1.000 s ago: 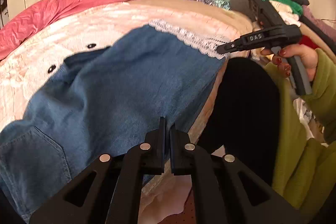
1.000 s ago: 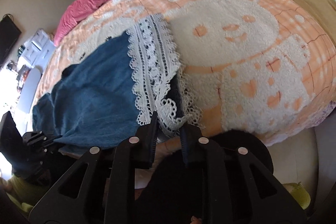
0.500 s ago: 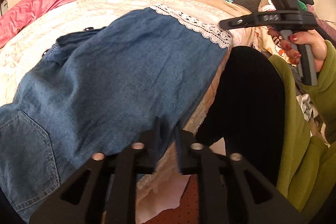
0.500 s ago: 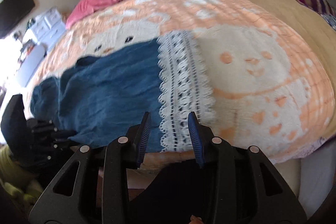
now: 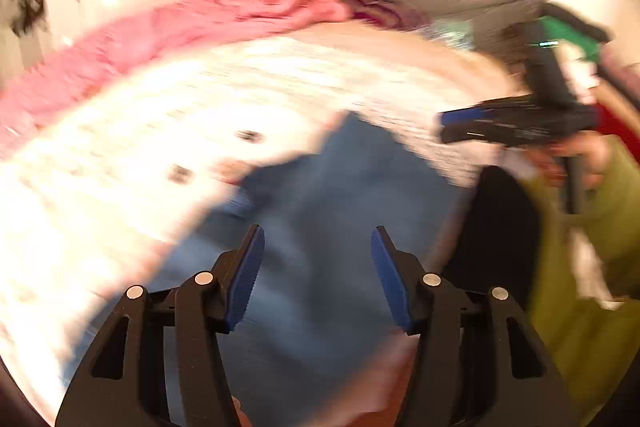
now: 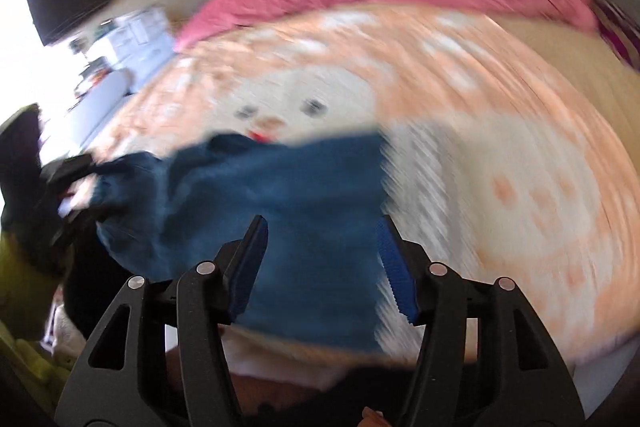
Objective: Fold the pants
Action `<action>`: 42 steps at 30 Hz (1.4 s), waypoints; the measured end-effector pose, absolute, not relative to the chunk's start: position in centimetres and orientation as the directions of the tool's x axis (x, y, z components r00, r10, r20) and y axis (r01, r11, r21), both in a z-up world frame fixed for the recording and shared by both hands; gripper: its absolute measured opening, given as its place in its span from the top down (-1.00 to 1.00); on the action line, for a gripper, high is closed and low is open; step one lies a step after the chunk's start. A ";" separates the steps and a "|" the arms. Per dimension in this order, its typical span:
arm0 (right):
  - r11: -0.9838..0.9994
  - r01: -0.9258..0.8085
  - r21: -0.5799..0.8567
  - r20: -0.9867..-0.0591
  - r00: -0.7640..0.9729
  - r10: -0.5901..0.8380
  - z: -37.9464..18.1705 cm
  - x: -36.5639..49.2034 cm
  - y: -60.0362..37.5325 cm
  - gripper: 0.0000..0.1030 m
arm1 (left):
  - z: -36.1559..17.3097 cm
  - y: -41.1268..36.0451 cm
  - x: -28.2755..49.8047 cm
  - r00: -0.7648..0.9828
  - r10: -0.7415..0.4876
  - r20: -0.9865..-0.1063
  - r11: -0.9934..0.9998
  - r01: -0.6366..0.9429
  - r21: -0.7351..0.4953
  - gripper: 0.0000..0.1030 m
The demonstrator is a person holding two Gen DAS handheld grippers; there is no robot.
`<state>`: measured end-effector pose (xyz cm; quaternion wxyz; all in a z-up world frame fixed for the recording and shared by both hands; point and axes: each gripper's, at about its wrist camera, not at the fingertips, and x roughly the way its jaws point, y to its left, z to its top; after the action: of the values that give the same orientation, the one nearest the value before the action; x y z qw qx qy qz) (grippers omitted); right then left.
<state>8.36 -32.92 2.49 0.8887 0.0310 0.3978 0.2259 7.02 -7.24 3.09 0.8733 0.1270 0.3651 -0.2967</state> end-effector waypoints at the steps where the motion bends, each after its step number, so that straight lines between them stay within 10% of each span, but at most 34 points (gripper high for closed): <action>1: 0.883 -0.412 0.227 -0.685 0.576 0.445 2.9 8.9 -31.9 0.04 | 3.3 -6.9 9.0 0.543 -0.397 -0.740 0.803 0.596 0.007 -0.06; 14: 0.887 -0.435 0.153 -0.742 0.543 0.394 1.2 16.6 -30.0 -0.07 | -3.1 -10.2 17.9 0.389 -0.256 -0.885 0.693 0.712 0.112 -0.05; 17: 0.905 -0.407 0.126 -0.783 0.519 0.342 -0.7 17.0 -30.4 -0.11 | -4.3 -10.5 18.8 0.363 -0.268 -0.892 0.713 0.697 0.070 0.57; 20: 0.932 -0.331 0.148 -0.818 0.489 0.304 -2.5 16.9 -32.3 -0.17 | -4.0 -9.8 19.3 0.362 -0.335 -0.870 0.729 0.684 0.004 0.74; 25: 0.931 -0.313 0.187 -0.824 0.467 0.322 -4.5 15.5 -33.9 -0.21 | -3.4 -5.8 21.7 0.313 -0.538 -0.783 0.787 0.521 -0.332 0.75; 35: 0.906 -0.207 0.370 -0.733 0.535 0.421 -1.8 18.1 -39.9 -0.28 | -4.6 -6.0 22.2 0.304 -0.537 -0.787 0.796 0.491 -0.354 0.50; 42: 0.842 -0.169 0.512 -0.729 0.432 0.530 -6.1 21.4 -41.7 0.13 | -5.7 -6.1 23.0 0.267 -0.566 -0.780 0.787 0.456 -0.415 0.41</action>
<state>21.44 -41.70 -6.08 0.8258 0.1846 0.4890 0.2119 22.96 -6.10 -5.71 0.7942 -0.0534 0.5128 -0.3216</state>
